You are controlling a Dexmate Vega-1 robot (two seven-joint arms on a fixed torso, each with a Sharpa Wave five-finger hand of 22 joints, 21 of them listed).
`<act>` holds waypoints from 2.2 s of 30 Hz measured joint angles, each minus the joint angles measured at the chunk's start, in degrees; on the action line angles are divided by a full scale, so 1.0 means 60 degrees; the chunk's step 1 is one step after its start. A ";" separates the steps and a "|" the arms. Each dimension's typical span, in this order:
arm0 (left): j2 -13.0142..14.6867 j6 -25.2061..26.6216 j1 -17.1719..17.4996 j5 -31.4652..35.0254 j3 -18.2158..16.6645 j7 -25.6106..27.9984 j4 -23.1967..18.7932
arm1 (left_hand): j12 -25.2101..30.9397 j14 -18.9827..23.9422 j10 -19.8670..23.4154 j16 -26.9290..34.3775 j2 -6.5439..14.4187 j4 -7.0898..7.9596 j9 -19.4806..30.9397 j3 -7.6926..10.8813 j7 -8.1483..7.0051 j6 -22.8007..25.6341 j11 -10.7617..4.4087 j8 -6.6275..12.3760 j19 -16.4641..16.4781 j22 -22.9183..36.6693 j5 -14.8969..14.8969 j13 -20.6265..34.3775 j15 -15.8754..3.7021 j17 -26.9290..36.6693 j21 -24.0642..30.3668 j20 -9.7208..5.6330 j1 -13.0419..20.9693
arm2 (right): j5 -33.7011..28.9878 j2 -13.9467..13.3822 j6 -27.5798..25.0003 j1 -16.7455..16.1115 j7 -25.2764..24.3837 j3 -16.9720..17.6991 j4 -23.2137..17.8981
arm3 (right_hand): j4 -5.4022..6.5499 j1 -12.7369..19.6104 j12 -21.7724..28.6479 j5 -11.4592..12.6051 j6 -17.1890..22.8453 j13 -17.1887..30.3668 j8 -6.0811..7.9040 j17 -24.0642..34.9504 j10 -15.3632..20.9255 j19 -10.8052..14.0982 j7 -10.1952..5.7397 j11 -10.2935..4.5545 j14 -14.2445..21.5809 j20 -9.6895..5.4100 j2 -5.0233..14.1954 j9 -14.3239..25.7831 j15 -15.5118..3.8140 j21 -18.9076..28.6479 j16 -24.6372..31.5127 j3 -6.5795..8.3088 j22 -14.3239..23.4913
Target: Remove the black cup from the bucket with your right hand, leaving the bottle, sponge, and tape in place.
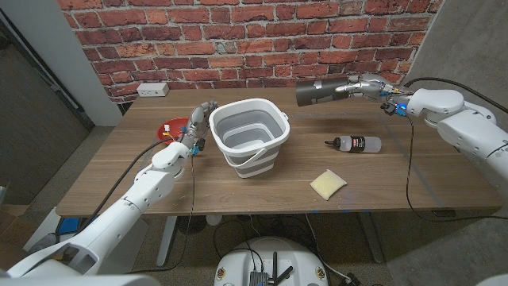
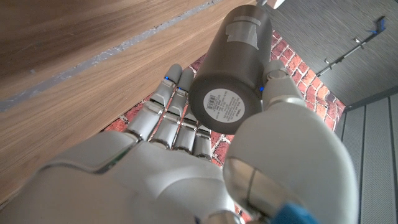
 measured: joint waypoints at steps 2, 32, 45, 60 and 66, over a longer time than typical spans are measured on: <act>0.0003 0.0008 0.0016 -0.0003 0.0000 0.0008 -0.0023 | 0.0000 0.0000 0.0000 0.0000 0.0000 0.0000 0.0000 0.0000 0.0000 0.0000 0.0000 0.0000 0.0000 0.0000 0.0000 0.0000 0.0000 0.0000 0.0000 0.0000 0.0000 | -0.0155 -0.0068 -0.0121 0.0034 -0.0092 -0.0034 -0.0089 | 0.0000 0.0004 0.0000 0.0001 0.0000 0.0000 0.0000 0.0000 0.0001 0.0000 0.0000 -0.0001 0.0000 0.0000 -0.0004 0.0000 0.0000 0.0000 0.0000 0.0000 0.0000; 0.0123 0.0249 0.0013 -0.0072 0.0058 0.0056 -0.0198 | 0.0000 0.0000 0.0035 0.0000 0.0000 -0.0042 0.0000 0.0041 -0.0040 0.0143 -0.0035 0.0000 -0.0001 0.0000 0.0000 0.0000 0.0000 0.0000 0.0000 -0.0001 0.0000 | -0.1879 -0.0413 -0.1178 0.0263 -0.0628 -0.0312 -0.0718 | 0.0015 0.0063 -0.0027 0.0035 -0.0012 0.0053 0.0001 -0.0001 0.0009 -0.0095 -0.0012 -0.0009 -0.0102 -0.0012 -0.0064 0.0001 0.0028 0.0000 -0.0110 0.0015 -0.0001; 0.0046 0.0347 -0.0095 -0.0096 0.0134 -0.0133 -0.0013 | 0.0000 0.0000 0.0035 0.0000 0.0000 -0.0042 0.0000 0.0040 -0.0040 0.0142 -0.0035 0.0000 -0.0001 0.0000 0.0000 0.0000 0.0000 0.0000 0.0000 -0.0001 0.0000 | -0.3229 -0.0794 -0.2171 0.1262 -0.0335 -0.1103 -0.1830 | 0.0014 0.0063 0.0015 0.0033 -0.0013 0.0079 0.0004 -0.0002 0.0009 -0.0103 -0.0013 -0.0010 -0.0173 -0.0002 -0.0064 0.0001 0.0034 0.0000 -0.0110 0.0014 -0.0001; 0.0013 0.0354 -0.0114 -0.0088 0.0161 -0.0127 0.0027 | 0.0000 0.0000 0.0034 0.0000 0.0000 -0.0041 0.0000 0.0040 -0.0040 0.0142 -0.0034 0.0000 -0.0001 0.0000 0.0000 0.0000 0.0000 0.0000 0.0000 -0.0001 0.0000 | -0.4834 -0.0759 -0.3002 0.2375 0.0699 -0.1899 -0.2213 | 0.0006 0.0123 0.0017 0.0024 0.0040 0.0077 0.0054 -0.0003 0.0010 -0.0102 0.0040 -0.0011 -0.0172 -0.0001 -0.0124 0.0001 0.0034 0.0000 -0.0177 0.0006 -0.0001; 0.0000 0.0354 -0.0109 -0.0087 0.0170 -0.0127 0.0022 | 0.0000 0.0000 0.0034 0.0000 0.0000 -0.0041 0.0000 0.0040 -0.0067 0.0169 -0.0034 0.0000 -0.0001 0.0000 0.0000 0.0000 0.0000 0.0000 0.0000 -0.0001 0.0000 | -0.5400 -0.0697 -0.3185 0.2643 0.1202 -0.2072 -0.2244 | 0.0001 0.0122 0.0016 0.0026 0.0040 0.0101 0.0055 -0.0003 0.0011 -0.0101 0.0039 -0.0011 -0.0172 -0.0001 -0.0122 0.0001 0.0034 0.0000 -0.0177 0.0001 -0.0001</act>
